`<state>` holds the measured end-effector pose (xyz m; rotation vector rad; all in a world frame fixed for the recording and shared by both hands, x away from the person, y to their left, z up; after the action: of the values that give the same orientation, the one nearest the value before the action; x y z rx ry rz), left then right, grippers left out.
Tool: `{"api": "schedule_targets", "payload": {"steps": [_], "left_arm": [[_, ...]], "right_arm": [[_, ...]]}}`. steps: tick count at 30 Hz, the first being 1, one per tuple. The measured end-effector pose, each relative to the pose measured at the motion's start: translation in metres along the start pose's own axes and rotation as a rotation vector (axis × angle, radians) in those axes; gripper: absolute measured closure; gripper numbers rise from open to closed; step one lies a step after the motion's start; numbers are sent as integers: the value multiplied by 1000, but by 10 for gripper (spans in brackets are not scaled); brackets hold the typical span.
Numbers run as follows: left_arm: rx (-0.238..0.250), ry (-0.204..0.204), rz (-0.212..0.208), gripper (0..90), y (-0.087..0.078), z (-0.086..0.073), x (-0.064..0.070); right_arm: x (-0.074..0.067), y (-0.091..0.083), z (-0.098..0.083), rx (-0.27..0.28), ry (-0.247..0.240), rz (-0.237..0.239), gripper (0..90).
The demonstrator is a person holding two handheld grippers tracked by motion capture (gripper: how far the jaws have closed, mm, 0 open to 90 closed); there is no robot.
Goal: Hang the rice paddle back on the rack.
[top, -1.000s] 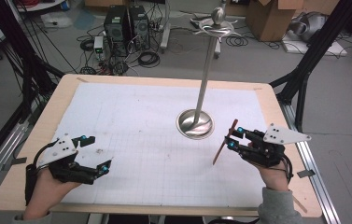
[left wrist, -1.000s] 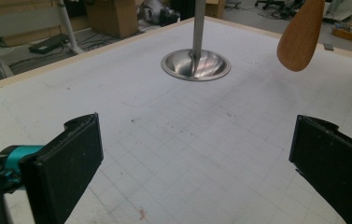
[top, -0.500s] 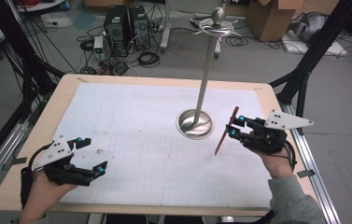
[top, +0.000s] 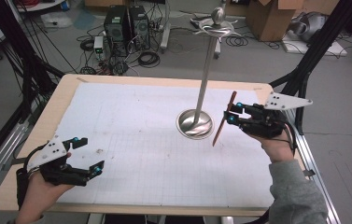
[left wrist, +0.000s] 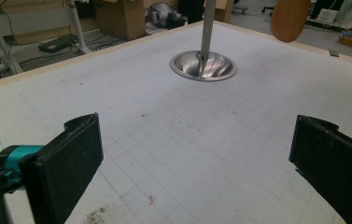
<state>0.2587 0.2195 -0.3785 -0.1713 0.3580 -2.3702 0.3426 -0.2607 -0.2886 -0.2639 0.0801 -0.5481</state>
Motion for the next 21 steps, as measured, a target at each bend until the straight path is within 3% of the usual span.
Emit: {"api": "schedule_targets", "payload": {"steps": [6, 21], "left_arm": [[-5, 2, -2, 32, 0, -1, 0], [2, -32, 10, 32, -5, -5, -8]], "right_arm": [[13, 0, 6, 32, 37, 34, 649], [32, 1, 26, 20, 34, 5, 649]]}}
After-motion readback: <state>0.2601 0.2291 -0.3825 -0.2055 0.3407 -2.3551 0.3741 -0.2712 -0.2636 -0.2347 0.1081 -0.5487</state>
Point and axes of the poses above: each handheld gripper's, and its own axes: y roughly forward along the jaws, z roughly out of its top, x roughly to its right, the point moved 4 cm from there along y, roughly forward along the jaws
